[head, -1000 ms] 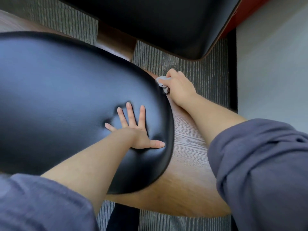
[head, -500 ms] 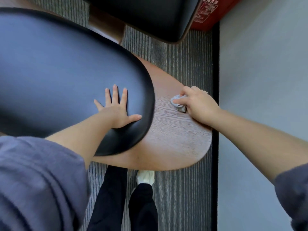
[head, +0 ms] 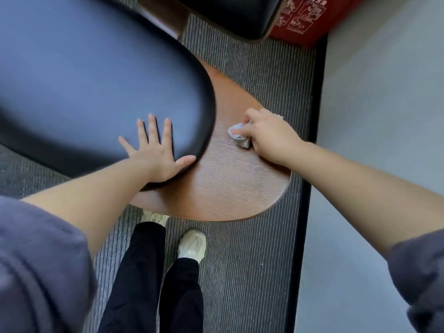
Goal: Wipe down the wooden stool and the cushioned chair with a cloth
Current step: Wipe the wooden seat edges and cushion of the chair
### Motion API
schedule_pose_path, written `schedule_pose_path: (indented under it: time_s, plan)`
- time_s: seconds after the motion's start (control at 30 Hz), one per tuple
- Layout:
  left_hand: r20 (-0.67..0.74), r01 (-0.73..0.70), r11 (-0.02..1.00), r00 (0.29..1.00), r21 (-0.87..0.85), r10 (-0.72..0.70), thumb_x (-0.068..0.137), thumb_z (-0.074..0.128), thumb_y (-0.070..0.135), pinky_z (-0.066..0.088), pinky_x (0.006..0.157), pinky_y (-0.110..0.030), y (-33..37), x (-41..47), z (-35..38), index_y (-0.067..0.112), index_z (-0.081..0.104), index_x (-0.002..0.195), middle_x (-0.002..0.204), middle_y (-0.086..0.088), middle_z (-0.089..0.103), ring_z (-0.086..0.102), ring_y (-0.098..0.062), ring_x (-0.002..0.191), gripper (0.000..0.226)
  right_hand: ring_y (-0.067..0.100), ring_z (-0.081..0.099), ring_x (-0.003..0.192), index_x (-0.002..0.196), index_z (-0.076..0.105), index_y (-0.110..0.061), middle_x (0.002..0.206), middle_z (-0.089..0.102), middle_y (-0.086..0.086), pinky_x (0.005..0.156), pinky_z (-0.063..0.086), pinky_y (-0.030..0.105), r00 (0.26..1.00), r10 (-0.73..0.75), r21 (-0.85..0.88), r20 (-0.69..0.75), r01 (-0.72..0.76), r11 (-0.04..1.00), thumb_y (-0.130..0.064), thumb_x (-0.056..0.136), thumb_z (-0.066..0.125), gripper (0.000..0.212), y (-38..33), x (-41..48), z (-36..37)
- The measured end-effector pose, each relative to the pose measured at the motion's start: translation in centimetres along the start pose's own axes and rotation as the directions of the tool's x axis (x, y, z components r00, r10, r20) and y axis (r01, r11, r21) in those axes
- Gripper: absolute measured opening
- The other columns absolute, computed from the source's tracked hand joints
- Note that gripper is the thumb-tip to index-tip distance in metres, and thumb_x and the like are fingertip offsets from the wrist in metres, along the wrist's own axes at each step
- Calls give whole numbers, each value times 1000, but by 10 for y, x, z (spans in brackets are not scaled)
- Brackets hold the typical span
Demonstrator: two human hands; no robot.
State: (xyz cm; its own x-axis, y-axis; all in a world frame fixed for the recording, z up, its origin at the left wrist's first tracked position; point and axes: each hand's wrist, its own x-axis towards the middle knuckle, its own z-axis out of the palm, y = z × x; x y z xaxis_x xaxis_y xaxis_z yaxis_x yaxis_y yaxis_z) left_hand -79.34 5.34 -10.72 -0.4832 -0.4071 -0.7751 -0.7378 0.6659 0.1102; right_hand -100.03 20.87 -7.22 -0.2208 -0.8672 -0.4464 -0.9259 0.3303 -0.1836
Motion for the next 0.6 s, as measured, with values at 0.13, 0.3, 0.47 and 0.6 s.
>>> schedule_pose_path:
  time_s: [0.13,0.3,0.47,0.6]
  plan:
    - [55,8,1000,998,4,-8,77,23,87,-5,109,-72,0,2,-4,26,-28,148,154,-6,-37,-31,-31,143,107,27,44,100,113,68,-27,115,50,5,76,41,39,1000,-29,25,12,29,999,-8,93,48,34,4,-5,-2]
    - [121,31,999,992,-19,-28,73,21,90,-11,108,-71,-1,8,-4,28,-32,146,150,-4,-44,-37,-30,140,109,29,45,106,123,61,-26,122,45,8,85,43,42,997,75,-17,-26,-76,997,-9,92,47,38,4,53,6]
    - [122,35,999,992,-30,-31,72,22,90,-14,107,-70,0,12,1,28,-35,144,148,-4,-47,-40,-29,138,110,33,43,111,119,58,-21,125,42,11,92,42,47,985,169,-27,-44,-171,985,-12,93,46,30,8,115,14]
    - [137,33,999,990,-43,-27,72,23,90,-15,107,-70,0,11,-1,29,-35,144,147,-3,-48,-41,-28,137,111,32,44,108,116,60,-20,121,44,10,91,41,45,983,174,2,-52,-174,985,-18,95,46,25,9,109,14]
